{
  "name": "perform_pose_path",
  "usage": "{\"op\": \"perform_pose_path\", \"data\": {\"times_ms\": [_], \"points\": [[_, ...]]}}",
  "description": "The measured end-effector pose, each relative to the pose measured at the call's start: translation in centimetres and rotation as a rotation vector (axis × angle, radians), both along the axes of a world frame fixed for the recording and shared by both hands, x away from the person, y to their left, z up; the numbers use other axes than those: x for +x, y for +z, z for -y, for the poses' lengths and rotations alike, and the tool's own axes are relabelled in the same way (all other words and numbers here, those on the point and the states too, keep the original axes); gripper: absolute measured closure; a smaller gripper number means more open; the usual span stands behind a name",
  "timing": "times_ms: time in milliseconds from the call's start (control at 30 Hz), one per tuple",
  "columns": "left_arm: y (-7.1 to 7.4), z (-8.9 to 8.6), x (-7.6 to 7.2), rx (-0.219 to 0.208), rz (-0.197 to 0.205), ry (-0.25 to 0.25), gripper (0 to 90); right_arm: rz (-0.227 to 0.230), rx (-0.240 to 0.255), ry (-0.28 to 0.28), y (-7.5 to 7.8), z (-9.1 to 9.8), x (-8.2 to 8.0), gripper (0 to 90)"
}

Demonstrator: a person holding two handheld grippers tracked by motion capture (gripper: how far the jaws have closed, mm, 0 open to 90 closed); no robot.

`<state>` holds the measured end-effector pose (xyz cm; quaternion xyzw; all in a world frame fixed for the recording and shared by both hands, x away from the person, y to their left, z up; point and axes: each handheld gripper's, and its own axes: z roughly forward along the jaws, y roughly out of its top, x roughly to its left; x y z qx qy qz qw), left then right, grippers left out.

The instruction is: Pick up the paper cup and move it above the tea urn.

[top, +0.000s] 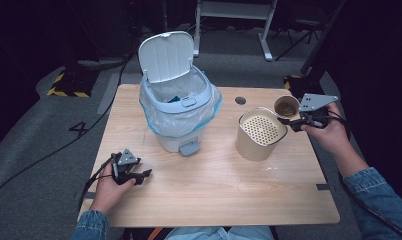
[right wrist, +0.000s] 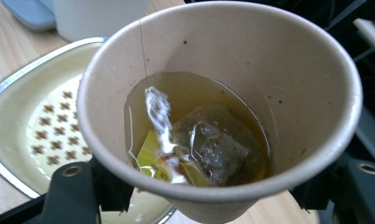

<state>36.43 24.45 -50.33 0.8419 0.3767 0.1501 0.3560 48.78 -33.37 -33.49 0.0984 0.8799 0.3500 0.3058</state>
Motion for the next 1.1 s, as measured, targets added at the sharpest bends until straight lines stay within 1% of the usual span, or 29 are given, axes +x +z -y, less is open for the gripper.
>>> {"op": "perform_pose_path", "data": {"times_ms": [33,133,267,300,400,500,533,567,667,733,767,800,867,900,1000,1067,1100], "points": [[0.0,0.0,0.0,-0.002,-0.001,-0.001,35.4,0.012,-0.014,0.000,0.0,-0.1,0.0,29.8],[0.0,0.0,0.0,-0.003,-0.001,0.001,35.5,0.068,-0.076,0.001,-0.2,-0.6,0.1,29.9],[0.0,0.0,0.0,-0.003,-0.001,0.001,35.4,0.131,-0.134,-0.003,-0.4,-1.1,0.1,30.0],[0.0,0.0,0.0,-0.005,-0.003,0.001,35.4,0.153,-0.156,-0.006,-0.5,-1.3,0.1,30.0],[0.0,0.0,0.0,-0.005,-0.003,0.001,35.4,0.180,-0.187,-0.011,-0.8,-1.6,0.2,30.1],[0.0,0.0,0.0,-0.005,-0.003,0.000,35.4,0.227,-0.256,-0.013,-1.2,-2.0,0.1,30.2],[0.0,0.0,0.0,-0.005,-0.002,0.001,35.4,0.253,-0.293,-0.001,-1.2,-2.1,0.1,30.2],[0.0,0.0,0.0,-0.002,-0.001,0.001,35.4,0.274,-0.318,0.008,-1.3,-2.2,0.1,30.2],[0.0,0.0,0.0,-0.003,-0.001,0.001,35.4,0.306,-0.359,0.011,-1.6,-2.4,0.0,30.2],[0.0,0.0,0.0,-0.004,-0.002,0.000,35.4,0.332,-0.402,0.013,-1.7,-2.6,0.0,30.3],[0.0,0.0,0.0,-0.005,-0.002,0.001,35.4,0.332,-0.406,0.013,-1.7,-2.6,0.0,30.3],[0.0,0.0,0.0,-0.004,-0.002,0.000,35.4,0.349,-0.424,0.013,-1.8,-2.7,0.0,30.2],[0.0,0.0,0.0,-0.002,-0.002,-0.001,35.4,0.361,-0.443,0.005,-1.9,-2.7,0.0,30.3],[0.0,0.0,0.0,-0.005,-0.002,0.001,35.4,0.375,-0.454,0.005,-1.9,-2.8,0.0,30.3],[0.0,0.0,0.0,-0.003,-0.001,0.001,35.4,0.421,-0.507,0.013,-2.1,-3.0,-0.1,30.2],[0.0,0.0,0.0,0.000,0.000,0.000,35.4,0.439,-0.532,0.019,-2.1,-3.1,-0.2,30.2],[0.0,0.0,0.0,0.001,0.000,-0.001,35.4,0.459,-0.550,0.017,-2.2,-3.2,-0.2,30.3]]}}
